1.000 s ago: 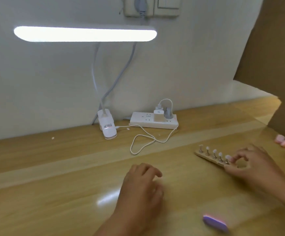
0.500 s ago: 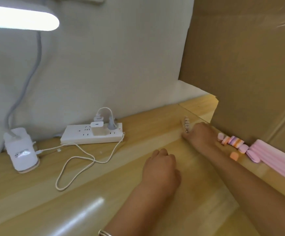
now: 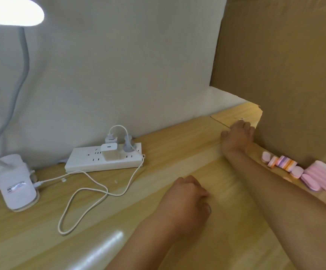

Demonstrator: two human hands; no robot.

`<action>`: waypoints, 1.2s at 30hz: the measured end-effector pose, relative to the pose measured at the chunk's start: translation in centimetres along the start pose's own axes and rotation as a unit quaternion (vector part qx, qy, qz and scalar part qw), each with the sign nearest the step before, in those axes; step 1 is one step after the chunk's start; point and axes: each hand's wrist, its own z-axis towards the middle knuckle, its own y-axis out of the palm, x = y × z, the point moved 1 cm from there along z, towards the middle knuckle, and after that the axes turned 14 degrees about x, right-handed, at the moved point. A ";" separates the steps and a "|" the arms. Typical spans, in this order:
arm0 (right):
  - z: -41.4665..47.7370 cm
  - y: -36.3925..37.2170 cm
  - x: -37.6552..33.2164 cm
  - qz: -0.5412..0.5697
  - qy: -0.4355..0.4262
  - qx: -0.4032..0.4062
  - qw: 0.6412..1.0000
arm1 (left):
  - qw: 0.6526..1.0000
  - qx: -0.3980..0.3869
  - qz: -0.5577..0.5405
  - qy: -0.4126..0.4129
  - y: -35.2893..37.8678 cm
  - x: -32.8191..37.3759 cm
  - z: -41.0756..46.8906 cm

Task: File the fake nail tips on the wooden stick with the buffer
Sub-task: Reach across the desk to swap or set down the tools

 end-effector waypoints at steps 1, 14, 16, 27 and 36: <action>0.1 0.3 0.1 0.000 -0.016 -0.022 1.000 | 1.000 -0.001 0.005 0.005 0.0 0.0 -0.1; -6.5 -5.2 -3.3 0.251 -0.184 -0.112 0.944 | 0.992 0.018 0.124 0.016 -6.0 -3.9 -4.4; -11.4 -10.1 -4.4 0.360 -0.261 -0.115 0.888 | 0.995 0.013 0.103 -0.011 -8.0 -4.1 -5.9; -31.8 -20.9 -7.2 0.282 -0.587 -0.351 0.673 | 0.975 0.133 0.161 -0.075 -16.6 -6.8 -24.8; -38.0 -19.4 -12.9 0.378 -0.566 -0.330 0.655 | 0.809 0.371 0.289 -0.353 -23.5 -14.2 -43.9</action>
